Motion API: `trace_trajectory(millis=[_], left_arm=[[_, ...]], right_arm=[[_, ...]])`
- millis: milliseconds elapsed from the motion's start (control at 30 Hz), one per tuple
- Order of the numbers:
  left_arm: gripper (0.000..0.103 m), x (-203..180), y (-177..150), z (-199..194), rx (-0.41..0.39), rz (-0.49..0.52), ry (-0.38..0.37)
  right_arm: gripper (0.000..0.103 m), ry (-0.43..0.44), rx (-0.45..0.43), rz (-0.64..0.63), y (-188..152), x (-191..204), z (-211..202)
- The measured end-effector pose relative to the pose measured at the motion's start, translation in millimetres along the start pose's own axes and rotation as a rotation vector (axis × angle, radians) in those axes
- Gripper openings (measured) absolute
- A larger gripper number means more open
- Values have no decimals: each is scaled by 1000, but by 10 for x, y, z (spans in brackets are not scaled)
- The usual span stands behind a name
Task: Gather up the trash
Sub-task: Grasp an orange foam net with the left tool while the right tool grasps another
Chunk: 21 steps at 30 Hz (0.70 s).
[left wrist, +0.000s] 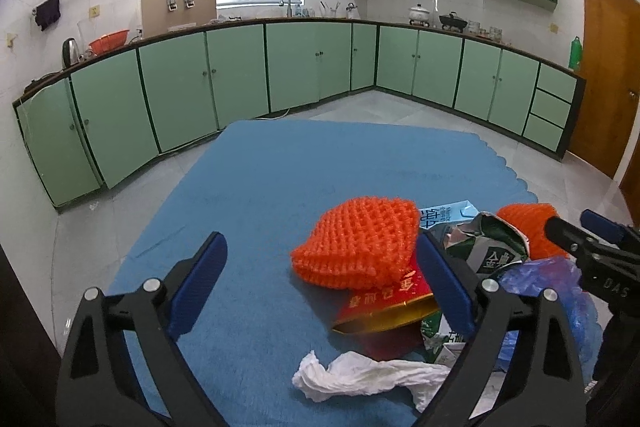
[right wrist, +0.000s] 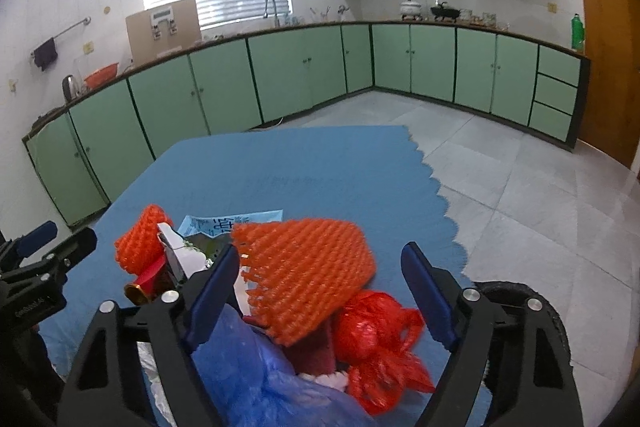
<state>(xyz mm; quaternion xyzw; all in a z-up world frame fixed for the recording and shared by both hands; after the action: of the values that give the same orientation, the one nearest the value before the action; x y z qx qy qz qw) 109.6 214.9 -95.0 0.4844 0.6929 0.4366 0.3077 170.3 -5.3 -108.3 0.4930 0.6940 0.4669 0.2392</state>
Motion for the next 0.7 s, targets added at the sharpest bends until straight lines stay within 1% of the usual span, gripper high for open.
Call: trace_trajectory(millis=[67,133,167,233,267,300,333,367,400,467,500,533,567,633,667,700], left_arm=[[92,-4,-8,50,7,-3,-10],[91,-23,-14,110,15,-7,-25],[90,-36,-19,129,16,-6,-29],[83,-68,-28,175,17,1,-40],[82,-95,-38,213,25,5,-46],[79,-104,-56,251,33,4,-54],[75,-107,-71,297,45,-2,-64],[74,-120,-91,323,52,-5,-71],[69,-127,-106,350,60,-8,-82],[64,-166,-143,394,75,-3,-101],[60,-181,-159,412,81,5,-105],[56,-203,-173,428,88,13,-110],[54,-224,-188,451,97,20,-120],[46,-258,-206,481,106,23,-134],[44,-272,-214,502,112,26,-139],[37,-281,-223,520,116,28,-142]], right_arm=[[77,6,17,-3,-26,23,57],[70,27,36,1,-45,46,110],[65,38,42,2,-55,60,125],[57,64,53,-3,-70,90,142],[48,82,60,-7,-71,100,156],[42,95,65,-13,-55,109,173],[39,100,64,-16,-54,122,173],[32,110,62,-21,-49,133,166],[24,123,62,-25,-44,146,159],[17,129,56,-30,-28,159,145],[11,132,51,-35,-17,163,142],[9,131,47,-42,-3,170,132],[9,133,41,-47,12,183,119],[7,137,28,-58,42,209,91],[7,137,25,-60,51,216,82],[6,138,22,-61,66,223,69]])
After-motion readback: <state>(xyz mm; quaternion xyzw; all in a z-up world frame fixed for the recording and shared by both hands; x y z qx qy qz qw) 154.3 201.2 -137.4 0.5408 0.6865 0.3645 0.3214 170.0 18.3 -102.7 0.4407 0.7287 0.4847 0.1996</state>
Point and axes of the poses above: each gripper's, at about its wrist camera, not at the fingertips, and z roughly the way its jaws point, x to its left, y to its top, the point moved 7 cm from there along z, roughly the way its jaws point, and after that the axes turned 8 degrees about -x, right-handed, at the moved point
